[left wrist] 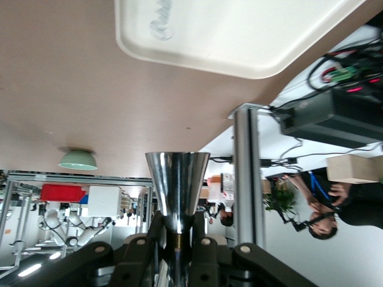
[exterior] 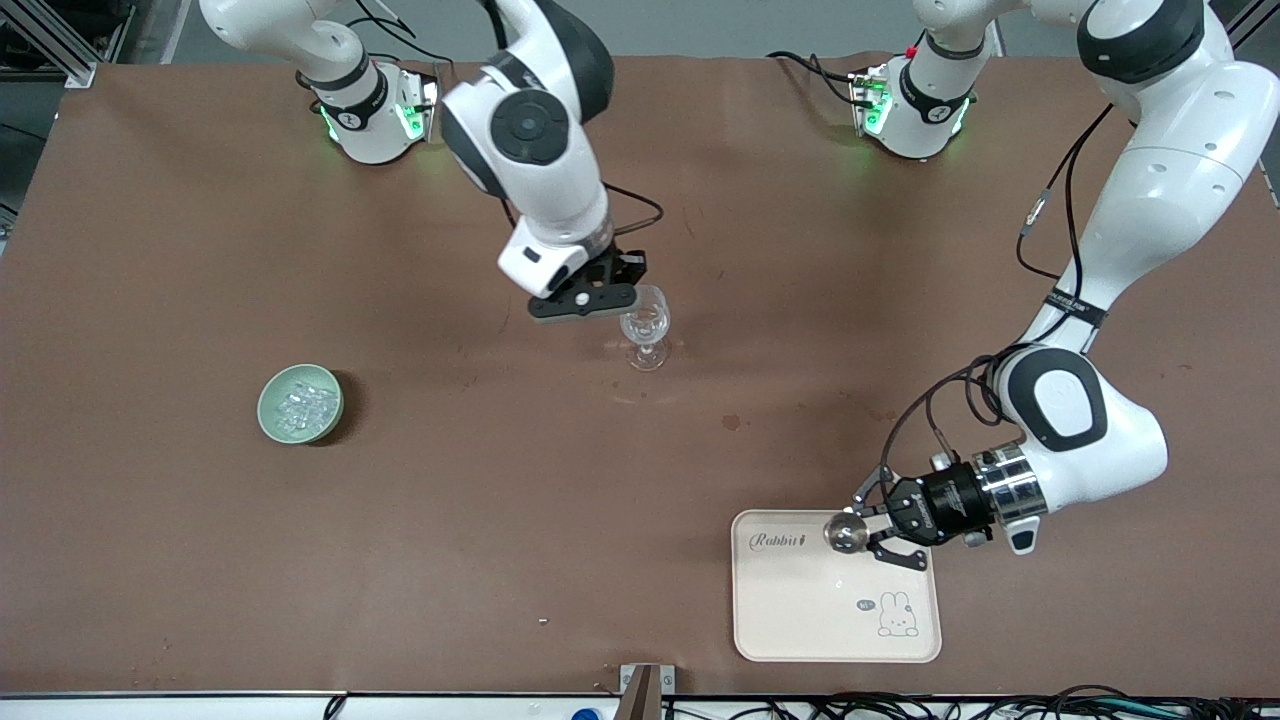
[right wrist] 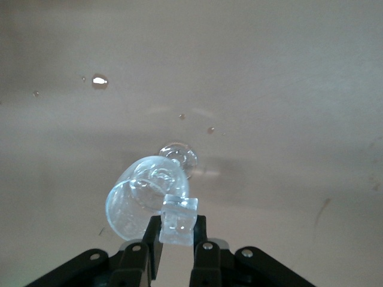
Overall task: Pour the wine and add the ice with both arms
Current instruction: 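Move the jigger toward the tray while the right gripper reaches the glass, then drop the ice into the glass while the left gripper lowers the jigger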
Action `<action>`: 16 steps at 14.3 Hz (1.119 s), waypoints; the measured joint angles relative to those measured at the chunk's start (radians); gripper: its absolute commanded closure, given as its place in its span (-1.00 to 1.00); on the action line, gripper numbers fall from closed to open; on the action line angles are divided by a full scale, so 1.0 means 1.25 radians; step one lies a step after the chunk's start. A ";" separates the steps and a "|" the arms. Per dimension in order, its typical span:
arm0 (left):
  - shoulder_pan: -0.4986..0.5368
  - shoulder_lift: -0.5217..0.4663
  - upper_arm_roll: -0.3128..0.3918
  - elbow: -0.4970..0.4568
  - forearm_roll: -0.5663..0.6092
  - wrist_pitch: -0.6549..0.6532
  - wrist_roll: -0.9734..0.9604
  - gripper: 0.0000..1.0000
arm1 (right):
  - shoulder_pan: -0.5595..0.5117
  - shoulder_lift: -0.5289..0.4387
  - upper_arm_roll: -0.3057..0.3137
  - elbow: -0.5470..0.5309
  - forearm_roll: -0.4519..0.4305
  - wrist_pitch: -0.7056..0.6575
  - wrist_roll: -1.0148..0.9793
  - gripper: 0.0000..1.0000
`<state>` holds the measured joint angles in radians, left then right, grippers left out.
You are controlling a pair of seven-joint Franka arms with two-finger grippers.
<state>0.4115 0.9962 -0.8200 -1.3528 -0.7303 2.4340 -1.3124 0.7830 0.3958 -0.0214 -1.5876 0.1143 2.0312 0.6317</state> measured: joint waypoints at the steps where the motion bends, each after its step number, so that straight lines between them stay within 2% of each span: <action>1: 0.006 0.015 0.001 0.009 -0.004 0.000 0.022 0.98 | 0.009 0.013 0.000 0.006 0.000 0.001 0.005 0.96; 8: 0.012 0.099 0.017 0.056 -0.013 0.000 0.105 0.98 | 0.062 0.048 -0.003 0.021 0.000 0.024 0.010 0.92; 12: 0.015 0.135 0.025 0.066 -0.100 0.004 0.214 0.98 | 0.061 0.053 -0.009 0.029 0.000 0.026 0.010 0.85; 13: 0.014 0.143 0.027 0.069 -0.114 0.008 0.238 0.98 | 0.062 0.054 -0.009 0.029 0.000 0.026 0.010 0.70; 14: 0.014 0.151 0.031 0.073 -0.122 0.009 0.252 0.98 | 0.062 0.054 -0.009 0.029 0.000 0.026 0.010 0.40; 16: 0.011 0.164 0.044 0.079 -0.123 0.010 0.267 0.98 | 0.062 0.055 -0.009 0.029 0.000 0.026 0.010 0.15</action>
<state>0.4259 1.2008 -0.7655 -1.2545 -0.8844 2.4460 -0.9792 0.8604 0.4647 -0.0324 -1.5509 0.1141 2.0638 0.6436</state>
